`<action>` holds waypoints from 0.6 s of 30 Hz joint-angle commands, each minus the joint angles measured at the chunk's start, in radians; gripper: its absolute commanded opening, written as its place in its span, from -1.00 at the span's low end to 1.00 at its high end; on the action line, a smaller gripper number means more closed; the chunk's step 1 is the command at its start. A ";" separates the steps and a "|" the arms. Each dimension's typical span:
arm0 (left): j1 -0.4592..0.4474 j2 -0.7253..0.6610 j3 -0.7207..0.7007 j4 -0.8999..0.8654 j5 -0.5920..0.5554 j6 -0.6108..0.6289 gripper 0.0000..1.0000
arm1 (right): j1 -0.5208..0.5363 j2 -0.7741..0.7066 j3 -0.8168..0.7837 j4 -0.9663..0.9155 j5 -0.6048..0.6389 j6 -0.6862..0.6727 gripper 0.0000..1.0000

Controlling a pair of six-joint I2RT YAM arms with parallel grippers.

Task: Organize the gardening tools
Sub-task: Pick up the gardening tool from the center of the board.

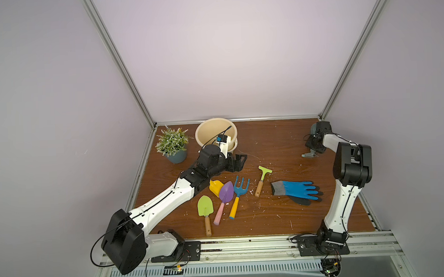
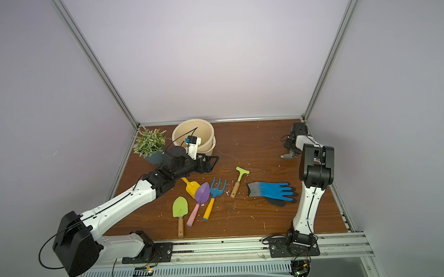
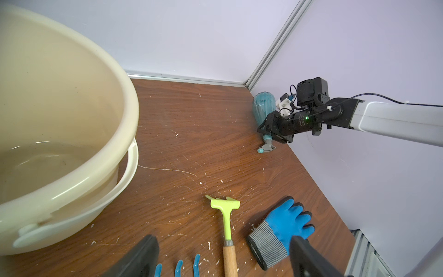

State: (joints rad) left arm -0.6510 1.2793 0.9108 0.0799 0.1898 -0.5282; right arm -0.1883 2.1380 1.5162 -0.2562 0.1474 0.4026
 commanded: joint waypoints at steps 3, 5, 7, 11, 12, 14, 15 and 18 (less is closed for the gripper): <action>0.007 -0.026 -0.005 0.015 -0.025 0.002 0.79 | 0.004 -0.005 0.019 -0.054 -0.012 0.004 -0.43; 0.007 -0.026 -0.004 0.019 -0.025 0.006 0.79 | 0.011 -0.034 0.005 -0.045 -0.042 0.013 -0.61; 0.007 -0.017 0.002 0.026 -0.018 0.012 0.78 | 0.021 -0.070 -0.004 -0.046 -0.076 0.035 -0.65; 0.007 0.007 0.038 0.042 -0.013 0.028 0.78 | 0.052 -0.200 -0.084 0.009 -0.201 0.117 -0.71; 0.007 0.017 0.046 0.050 -0.012 0.029 0.77 | 0.066 -0.234 -0.105 0.020 -0.224 0.140 -0.71; 0.007 0.041 0.075 0.070 0.004 0.035 0.75 | 0.099 -0.316 -0.160 0.054 -0.275 0.196 -0.71; 0.005 0.053 0.087 0.080 0.008 0.034 0.74 | 0.114 -0.355 -0.191 0.080 -0.298 0.230 -0.71; -0.015 0.094 0.126 0.123 0.013 0.045 0.73 | 0.162 -0.485 -0.311 0.190 -0.372 0.360 -0.71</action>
State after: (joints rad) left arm -0.6521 1.3422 0.9871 0.1314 0.1894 -0.5095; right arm -0.0669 1.7897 1.2701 -0.2005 -0.1028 0.6079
